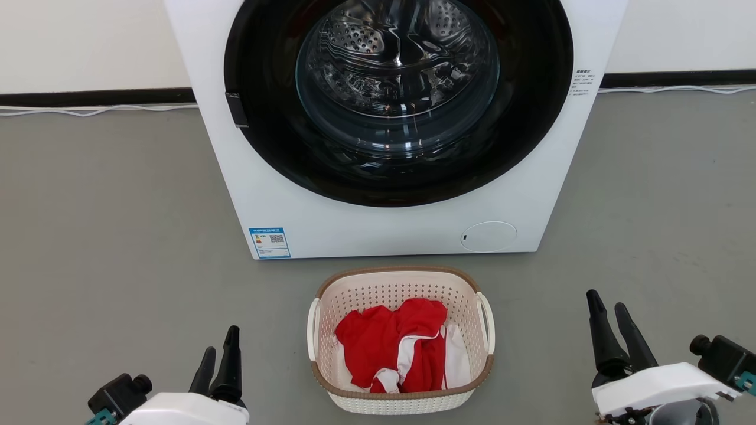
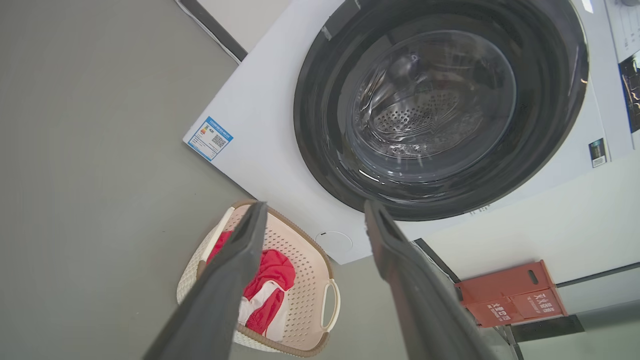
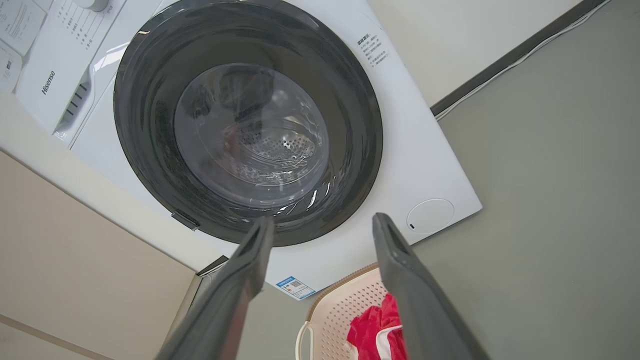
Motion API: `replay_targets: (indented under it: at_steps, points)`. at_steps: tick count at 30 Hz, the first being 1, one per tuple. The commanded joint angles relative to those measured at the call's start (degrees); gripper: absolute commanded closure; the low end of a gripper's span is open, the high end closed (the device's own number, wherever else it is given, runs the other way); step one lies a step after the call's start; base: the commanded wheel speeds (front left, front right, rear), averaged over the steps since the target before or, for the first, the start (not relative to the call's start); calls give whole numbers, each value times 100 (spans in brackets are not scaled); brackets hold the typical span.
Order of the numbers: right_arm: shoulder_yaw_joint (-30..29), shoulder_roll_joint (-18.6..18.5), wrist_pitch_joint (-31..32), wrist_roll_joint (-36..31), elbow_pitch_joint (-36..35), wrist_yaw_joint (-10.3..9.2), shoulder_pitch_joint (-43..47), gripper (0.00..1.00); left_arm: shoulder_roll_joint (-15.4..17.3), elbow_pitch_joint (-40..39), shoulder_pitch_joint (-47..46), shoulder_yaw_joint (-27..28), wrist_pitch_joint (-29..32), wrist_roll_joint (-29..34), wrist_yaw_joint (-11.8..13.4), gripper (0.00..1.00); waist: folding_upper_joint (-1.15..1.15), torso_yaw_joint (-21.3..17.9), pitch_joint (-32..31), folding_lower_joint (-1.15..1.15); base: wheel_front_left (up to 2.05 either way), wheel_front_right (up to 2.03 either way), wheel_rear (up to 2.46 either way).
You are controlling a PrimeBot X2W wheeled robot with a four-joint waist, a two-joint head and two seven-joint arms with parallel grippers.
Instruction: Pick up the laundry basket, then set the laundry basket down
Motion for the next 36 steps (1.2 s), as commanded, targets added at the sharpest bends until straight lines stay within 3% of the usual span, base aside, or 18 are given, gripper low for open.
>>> replay_targets:
  at_steps: [1, 36]
  points:
    - [102, -96, -101, -254, -138, 24, -252, 0, 56, -171, -218, 58, -75, 224, 33, 0, 0, 3, -3, 0, 0, 0, 0]
    - [319, -202, -672, -2507, 330, 36, -281, 0, 79, -62, -208, -116, -646, 2515, 198, 0, 0, 7, -79, 0, 0, 0, 0]
